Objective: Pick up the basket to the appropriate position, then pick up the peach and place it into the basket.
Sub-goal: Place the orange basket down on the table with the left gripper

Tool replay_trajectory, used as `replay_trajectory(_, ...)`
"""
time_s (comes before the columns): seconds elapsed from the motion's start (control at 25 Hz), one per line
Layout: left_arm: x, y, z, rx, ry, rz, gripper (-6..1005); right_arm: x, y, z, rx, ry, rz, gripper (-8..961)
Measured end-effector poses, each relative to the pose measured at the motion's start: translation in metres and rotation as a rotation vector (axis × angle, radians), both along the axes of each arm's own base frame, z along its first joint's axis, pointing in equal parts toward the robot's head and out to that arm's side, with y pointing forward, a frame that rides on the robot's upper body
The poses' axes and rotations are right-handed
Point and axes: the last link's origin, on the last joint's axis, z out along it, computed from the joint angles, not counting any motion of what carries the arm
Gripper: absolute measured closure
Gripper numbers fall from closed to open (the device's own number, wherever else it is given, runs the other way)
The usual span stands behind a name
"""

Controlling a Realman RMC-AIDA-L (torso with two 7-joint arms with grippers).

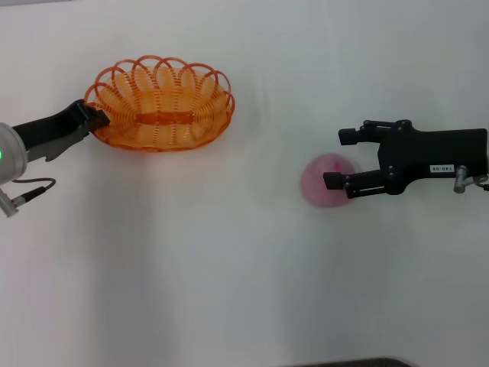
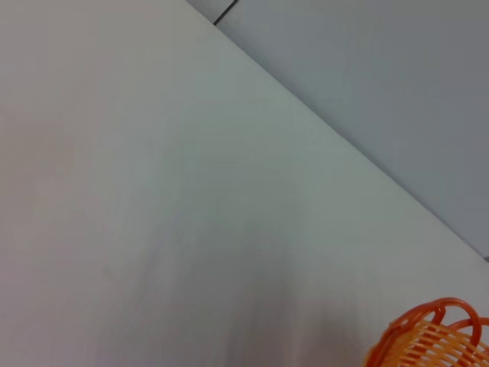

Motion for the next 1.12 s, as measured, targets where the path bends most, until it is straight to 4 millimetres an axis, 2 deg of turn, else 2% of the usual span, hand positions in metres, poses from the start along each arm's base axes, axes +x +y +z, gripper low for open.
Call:
replay_trajectory(0.56,-0.010,-0.002,-0.007,0.005,0.011,0.030,925,-0.002,0.002,0.001,0.008,0.007,0.004,8)
replay_trajectory(1.12,-0.010,-0.001,-0.010,0.003,0.008,0.032,925,-0.002,0.002,0.000,0.009,0.005,0.010,8)
